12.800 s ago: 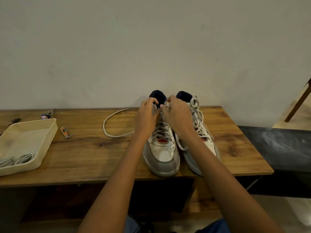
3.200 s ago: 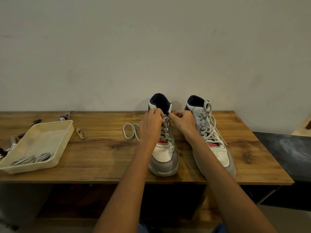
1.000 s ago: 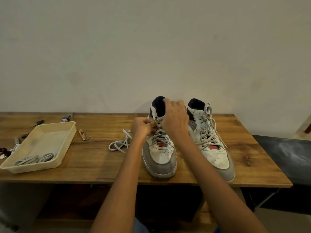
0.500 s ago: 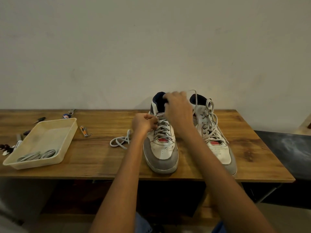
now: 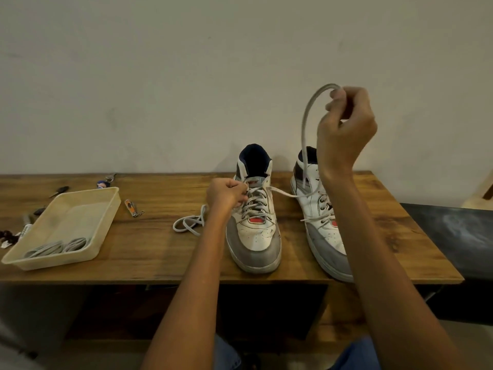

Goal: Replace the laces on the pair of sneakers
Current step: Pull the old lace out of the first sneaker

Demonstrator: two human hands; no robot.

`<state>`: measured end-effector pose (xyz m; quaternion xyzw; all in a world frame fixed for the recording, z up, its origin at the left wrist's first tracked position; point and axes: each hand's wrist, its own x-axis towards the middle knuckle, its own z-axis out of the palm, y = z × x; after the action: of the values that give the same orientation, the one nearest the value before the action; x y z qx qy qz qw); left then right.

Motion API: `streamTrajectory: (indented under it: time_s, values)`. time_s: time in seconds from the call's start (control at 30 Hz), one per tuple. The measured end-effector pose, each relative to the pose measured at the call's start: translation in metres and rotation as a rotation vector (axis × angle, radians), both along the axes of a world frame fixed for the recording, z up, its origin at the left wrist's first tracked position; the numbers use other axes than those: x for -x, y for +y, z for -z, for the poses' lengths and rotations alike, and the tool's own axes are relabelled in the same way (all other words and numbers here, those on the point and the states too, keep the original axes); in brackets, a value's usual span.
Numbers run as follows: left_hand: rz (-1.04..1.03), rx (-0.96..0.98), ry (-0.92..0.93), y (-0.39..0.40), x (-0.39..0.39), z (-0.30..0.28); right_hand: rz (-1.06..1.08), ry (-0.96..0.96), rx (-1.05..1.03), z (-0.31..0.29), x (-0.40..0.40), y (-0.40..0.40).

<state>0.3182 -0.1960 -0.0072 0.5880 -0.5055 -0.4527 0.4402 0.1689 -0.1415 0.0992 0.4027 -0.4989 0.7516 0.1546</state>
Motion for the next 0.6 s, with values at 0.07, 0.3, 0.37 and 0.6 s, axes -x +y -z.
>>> streamTrajectory:
  time_s: [0.07,0.3,0.37,0.6]
  values:
    - [0.003,0.010,-0.011,0.000,-0.001,0.000,0.012,0.051,-0.073,0.007,0.001,-0.005]
    - [-0.023,0.084,-0.085,0.002,-0.001,-0.002,-0.207,0.295,-1.054,0.097,-0.003,-0.031]
    - [-0.027,0.137,-0.107,0.002,0.000,-0.002,-0.281,0.243,-0.871,0.083,-0.006,-0.028]
    - [0.030,0.382,-0.330,0.006,0.004,-0.005,-0.216,0.196,-0.835,0.057,0.005,-0.018]
